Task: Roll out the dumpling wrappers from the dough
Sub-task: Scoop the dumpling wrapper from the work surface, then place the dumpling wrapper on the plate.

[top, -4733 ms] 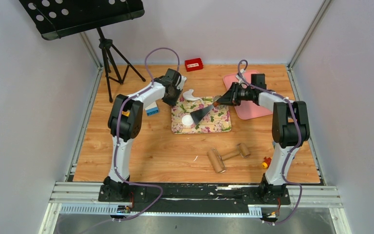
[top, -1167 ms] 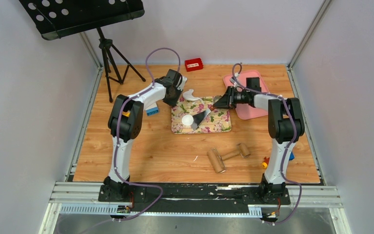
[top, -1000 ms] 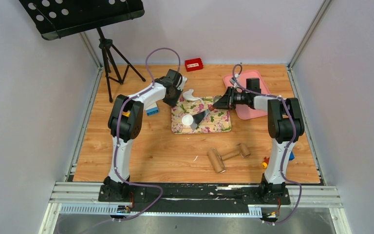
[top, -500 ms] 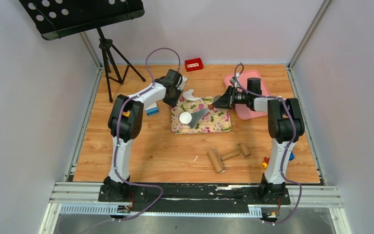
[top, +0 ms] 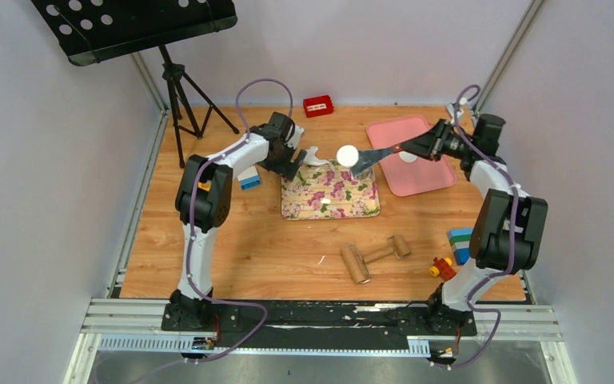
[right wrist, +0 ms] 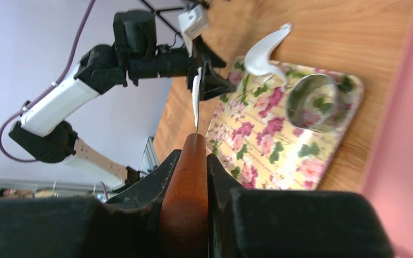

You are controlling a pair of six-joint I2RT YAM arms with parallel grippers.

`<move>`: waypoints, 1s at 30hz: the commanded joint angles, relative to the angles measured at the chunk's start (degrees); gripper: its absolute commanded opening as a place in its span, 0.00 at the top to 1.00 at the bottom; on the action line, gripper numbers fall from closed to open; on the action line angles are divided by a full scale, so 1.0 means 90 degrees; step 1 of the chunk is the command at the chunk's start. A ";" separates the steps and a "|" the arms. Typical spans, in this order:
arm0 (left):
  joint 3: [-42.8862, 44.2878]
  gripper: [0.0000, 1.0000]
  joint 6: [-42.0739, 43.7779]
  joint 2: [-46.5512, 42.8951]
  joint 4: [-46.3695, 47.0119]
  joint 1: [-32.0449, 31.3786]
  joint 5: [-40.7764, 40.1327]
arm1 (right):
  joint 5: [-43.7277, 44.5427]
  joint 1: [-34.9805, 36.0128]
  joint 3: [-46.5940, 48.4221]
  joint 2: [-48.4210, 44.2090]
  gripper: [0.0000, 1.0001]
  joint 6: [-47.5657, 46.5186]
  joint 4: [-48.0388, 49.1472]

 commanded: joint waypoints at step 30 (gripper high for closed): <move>-0.0739 0.00 0.1243 -0.1909 -0.0665 0.0375 0.2087 | 0.2684 -0.2290 0.0267 0.0469 1.00 -0.0199 0.0020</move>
